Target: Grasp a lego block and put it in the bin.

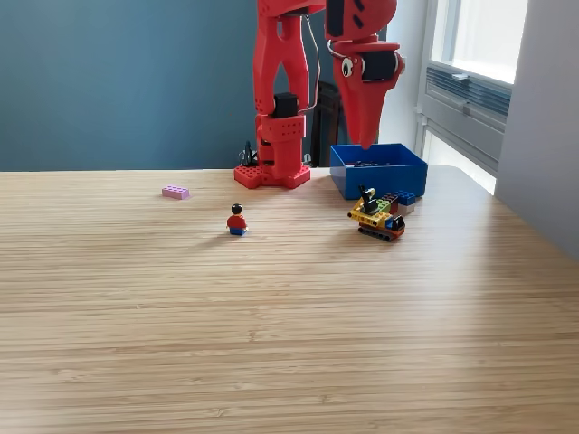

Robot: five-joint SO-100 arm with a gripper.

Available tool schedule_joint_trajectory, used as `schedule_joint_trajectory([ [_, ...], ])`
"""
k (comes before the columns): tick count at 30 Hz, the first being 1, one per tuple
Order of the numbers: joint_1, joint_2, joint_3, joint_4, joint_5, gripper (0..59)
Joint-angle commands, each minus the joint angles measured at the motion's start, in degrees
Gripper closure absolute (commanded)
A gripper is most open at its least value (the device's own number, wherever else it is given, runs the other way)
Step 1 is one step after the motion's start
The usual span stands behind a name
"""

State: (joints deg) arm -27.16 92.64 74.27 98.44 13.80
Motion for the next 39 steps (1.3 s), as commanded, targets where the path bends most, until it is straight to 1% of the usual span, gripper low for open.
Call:
schedule_joint_trajectory([
  [1,1.14,0.53,-1.85,0.09,-1.05,49.6],
  [7,2.99,0.53,-1.67,-0.62,-1.93,48.6],
  [18,8.35,0.53,2.11,-3.52,-2.46,48.0],
  [19,9.32,0.53,2.37,-3.60,-2.72,47.2],
  [22,12.83,0.53,3.25,-3.60,-4.04,45.3],
  [28,22.59,0.53,5.27,-3.60,-10.11,41.8],
  [31,27.33,0.53,5.71,-3.78,-12.13,40.8],
  [39,34.54,0.53,9.76,-5.36,-12.57,40.1],
])
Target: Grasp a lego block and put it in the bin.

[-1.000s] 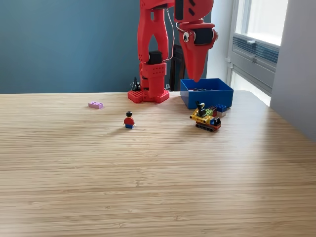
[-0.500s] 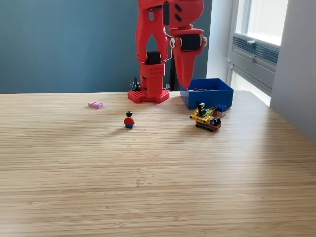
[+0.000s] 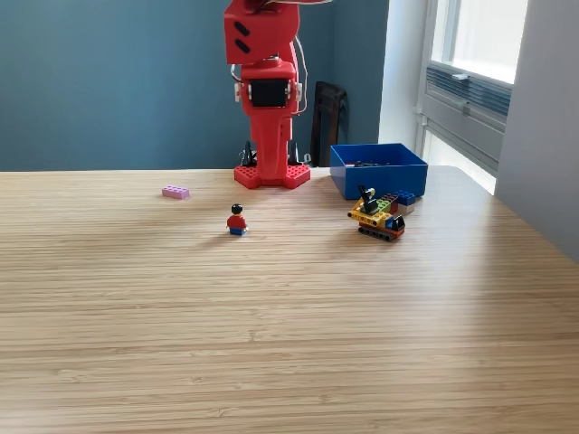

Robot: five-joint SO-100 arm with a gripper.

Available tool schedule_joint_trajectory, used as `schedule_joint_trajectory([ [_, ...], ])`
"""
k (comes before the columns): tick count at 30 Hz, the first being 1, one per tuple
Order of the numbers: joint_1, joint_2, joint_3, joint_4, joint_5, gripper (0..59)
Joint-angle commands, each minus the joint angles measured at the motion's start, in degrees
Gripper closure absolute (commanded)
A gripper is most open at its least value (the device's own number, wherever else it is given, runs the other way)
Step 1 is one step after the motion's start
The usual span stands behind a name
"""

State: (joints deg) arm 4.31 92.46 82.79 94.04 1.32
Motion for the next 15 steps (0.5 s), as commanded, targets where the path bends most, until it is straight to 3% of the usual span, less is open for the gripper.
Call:
schedule_joint_trajectory([
  [1,3.69,0.70,2.37,-1.32,-0.18,40.1],
  [15,7.38,0.70,19.07,-13.01,-0.18,38.5],
])
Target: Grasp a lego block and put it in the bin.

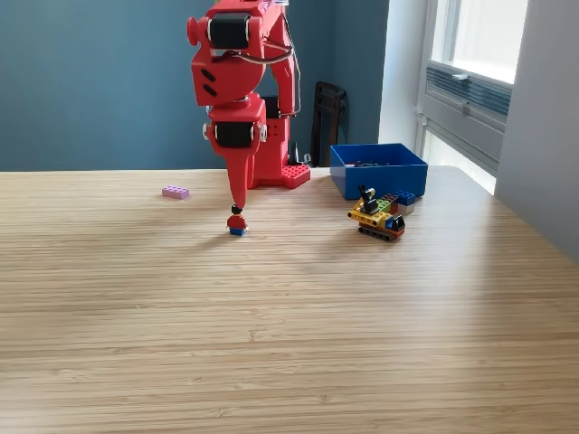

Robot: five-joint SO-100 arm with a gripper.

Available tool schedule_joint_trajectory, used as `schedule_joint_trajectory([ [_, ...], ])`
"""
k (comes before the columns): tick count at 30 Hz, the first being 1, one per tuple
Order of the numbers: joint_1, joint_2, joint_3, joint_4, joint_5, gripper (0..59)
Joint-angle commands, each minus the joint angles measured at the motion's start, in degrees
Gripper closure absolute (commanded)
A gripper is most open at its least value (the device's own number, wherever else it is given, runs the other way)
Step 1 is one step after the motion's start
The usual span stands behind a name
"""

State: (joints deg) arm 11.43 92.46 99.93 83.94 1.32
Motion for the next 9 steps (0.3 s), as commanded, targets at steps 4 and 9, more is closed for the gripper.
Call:
schedule_joint_trajectory([
  [4,0.26,0.70,4.31,-5.54,-0.18,38.4],
  [9,0.26,0.70,6.06,-8.17,0.18,38.2],
])
